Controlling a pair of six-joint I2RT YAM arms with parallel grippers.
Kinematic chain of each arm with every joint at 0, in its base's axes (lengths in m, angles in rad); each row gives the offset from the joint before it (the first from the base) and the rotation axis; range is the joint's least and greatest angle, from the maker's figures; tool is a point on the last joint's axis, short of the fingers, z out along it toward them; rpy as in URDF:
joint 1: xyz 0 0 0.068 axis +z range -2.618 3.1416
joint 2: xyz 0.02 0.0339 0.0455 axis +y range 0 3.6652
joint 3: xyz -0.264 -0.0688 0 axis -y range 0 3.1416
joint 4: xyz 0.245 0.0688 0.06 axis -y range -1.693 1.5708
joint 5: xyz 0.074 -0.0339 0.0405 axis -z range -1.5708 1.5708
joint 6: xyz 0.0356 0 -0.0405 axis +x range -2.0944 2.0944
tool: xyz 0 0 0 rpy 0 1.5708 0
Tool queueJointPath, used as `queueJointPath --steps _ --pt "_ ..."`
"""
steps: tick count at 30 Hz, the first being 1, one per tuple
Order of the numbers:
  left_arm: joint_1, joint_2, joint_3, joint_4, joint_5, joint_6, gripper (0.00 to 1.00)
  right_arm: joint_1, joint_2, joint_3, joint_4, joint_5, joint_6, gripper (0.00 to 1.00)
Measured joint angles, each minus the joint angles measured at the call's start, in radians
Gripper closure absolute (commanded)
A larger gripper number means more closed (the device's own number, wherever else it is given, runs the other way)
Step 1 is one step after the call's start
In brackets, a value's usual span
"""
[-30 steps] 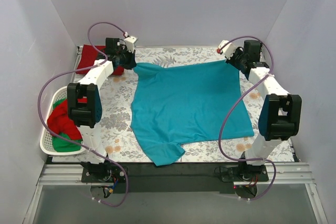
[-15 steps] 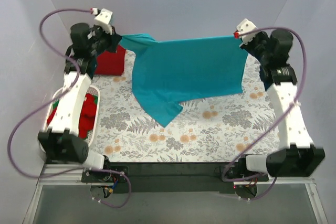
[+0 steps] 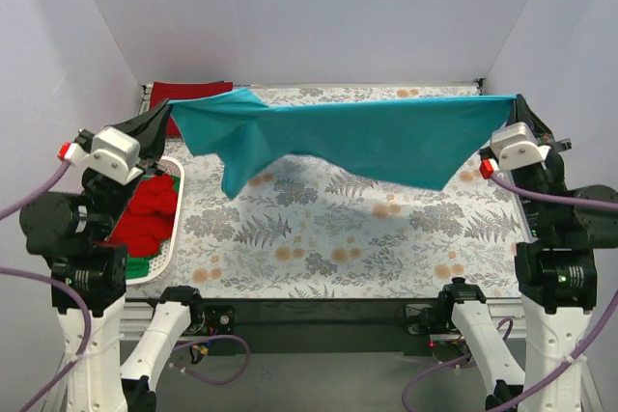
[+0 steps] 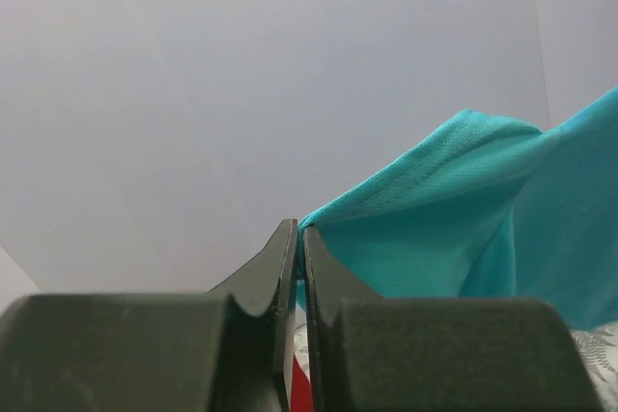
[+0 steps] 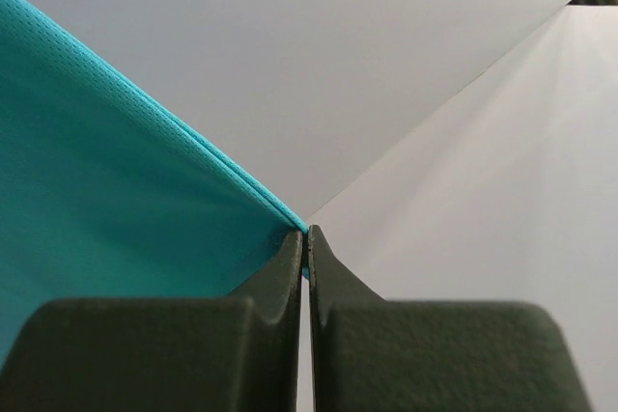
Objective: Fold and stack the t-shirts
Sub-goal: Flatten the tshirt out
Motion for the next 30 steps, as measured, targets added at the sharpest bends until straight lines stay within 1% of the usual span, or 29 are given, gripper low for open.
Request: queueJointPath --steps 4,10,14,17,20,22,24,26,30 --pt "0.0 -0.029 0.069 -0.065 -0.017 0.032 1.0 0.0 -0.036 0.032 -0.01 0.007 -0.002 0.99" --pt "0.0 -0.002 0.262 -0.167 -0.048 0.066 1.0 0.0 -0.013 0.142 0.0 0.016 -0.031 0.99" --pt "0.0 0.012 0.296 -0.242 -0.013 0.089 1.0 0.0 -0.006 0.112 0.023 0.016 -0.076 0.99" --pt "0.0 0.024 0.225 -0.293 0.035 0.106 1.0 0.0 -0.001 -0.001 0.05 0.016 -0.107 0.99" --pt "0.0 0.054 0.093 -0.326 0.059 0.114 1.0 0.0 0.037 -0.153 0.043 0.016 -0.137 0.99" --pt "0.0 0.097 -0.021 -0.327 0.063 0.118 1.0 0.0 0.08 -0.249 0.037 0.011 -0.158 0.99" --pt "0.0 0.163 -0.106 -0.323 0.068 0.119 1.0 0.0 0.131 -0.319 0.03 -0.002 -0.177 0.99" --pt "0.0 0.264 -0.168 -0.319 0.071 0.119 1.0 0.0 0.18 -0.375 0.013 -0.018 -0.194 0.99" --pt "0.001 0.485 -0.219 -0.28 0.049 0.108 1.0 0.0 0.303 -0.415 0.028 -0.052 -0.211 0.99"
